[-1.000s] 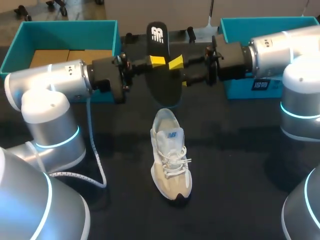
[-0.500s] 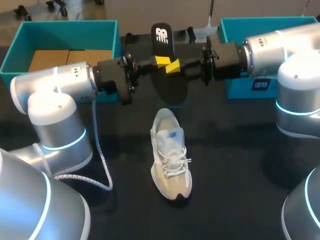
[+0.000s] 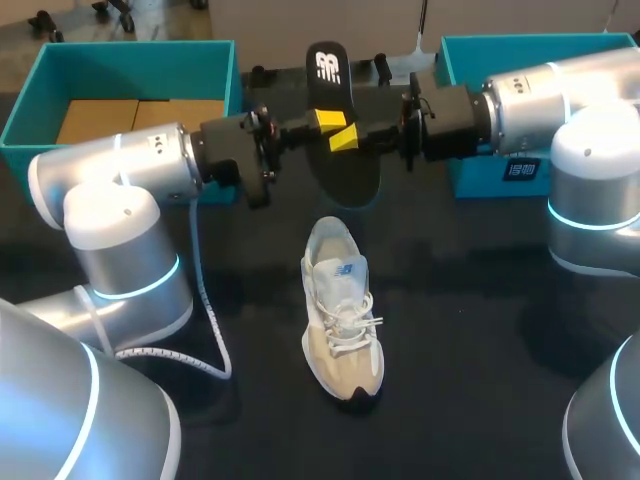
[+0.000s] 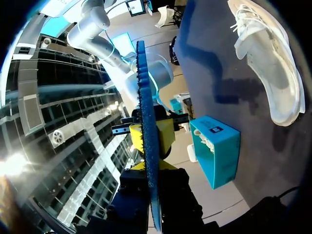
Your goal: Take the shoe out of the shoebox, open the shoe tongue, remove and reinsert the insole, then place the shoe into the shoebox
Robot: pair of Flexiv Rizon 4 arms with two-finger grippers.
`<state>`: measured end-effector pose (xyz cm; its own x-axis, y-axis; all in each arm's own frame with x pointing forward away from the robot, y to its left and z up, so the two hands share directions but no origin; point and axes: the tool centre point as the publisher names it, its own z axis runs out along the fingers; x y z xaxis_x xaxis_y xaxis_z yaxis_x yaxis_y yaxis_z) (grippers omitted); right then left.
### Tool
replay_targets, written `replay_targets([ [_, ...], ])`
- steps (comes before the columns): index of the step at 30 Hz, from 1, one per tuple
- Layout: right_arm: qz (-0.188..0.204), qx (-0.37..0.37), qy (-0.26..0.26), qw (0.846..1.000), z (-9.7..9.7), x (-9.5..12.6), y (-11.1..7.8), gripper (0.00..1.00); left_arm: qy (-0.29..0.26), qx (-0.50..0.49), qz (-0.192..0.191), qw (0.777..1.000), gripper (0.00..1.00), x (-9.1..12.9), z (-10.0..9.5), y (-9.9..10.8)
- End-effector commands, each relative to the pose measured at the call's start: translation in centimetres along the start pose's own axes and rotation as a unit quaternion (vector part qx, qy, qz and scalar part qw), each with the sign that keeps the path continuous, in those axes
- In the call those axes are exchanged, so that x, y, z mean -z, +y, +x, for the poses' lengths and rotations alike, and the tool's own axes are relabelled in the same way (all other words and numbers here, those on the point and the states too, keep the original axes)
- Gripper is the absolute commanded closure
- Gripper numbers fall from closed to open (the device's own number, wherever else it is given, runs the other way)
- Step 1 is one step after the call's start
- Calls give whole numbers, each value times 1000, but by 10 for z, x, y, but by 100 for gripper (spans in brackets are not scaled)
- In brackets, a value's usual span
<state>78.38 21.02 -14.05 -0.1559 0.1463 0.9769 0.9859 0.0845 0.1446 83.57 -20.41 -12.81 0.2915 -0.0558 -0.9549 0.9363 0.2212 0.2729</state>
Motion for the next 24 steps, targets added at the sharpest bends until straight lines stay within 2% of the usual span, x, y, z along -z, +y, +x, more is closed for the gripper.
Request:
replay_targets([
  [1, 1, 2, 2, 1000, -1, -4, 0, 100, 8, 0, -1, 1000, 100, -3, 2, 1],
  [3, 2, 3, 2, 1000, 0, -4, 0, 100, 17, -1, 1, 1000, 100, -3, 3, 2],
  [4, 3, 5, 3, 1000, 0, -4, 0, 100, 26, -2, 2, 1000, 54, -3, 4, 2],
  [5, 3, 7, 6, 1000, -1, -4, 0, 100, 25, 1, 4, 1000, 0, -4, 4, 3],
  [13, -6, 9, 4, 1000, -2, 0, 1, 100, 34, 13, 7, 999, 0, 6, -1, 11],
  [16, -16, 9, 0, 1000, -3, 6, 1, 100, 53, 38, 21, 998, 0, 18, -1, 10],
  [24, -43, 11, -9, 999, -12, 19, 5, 100, 81, 113, 26, 990, 0, 45, 3, 7],
])
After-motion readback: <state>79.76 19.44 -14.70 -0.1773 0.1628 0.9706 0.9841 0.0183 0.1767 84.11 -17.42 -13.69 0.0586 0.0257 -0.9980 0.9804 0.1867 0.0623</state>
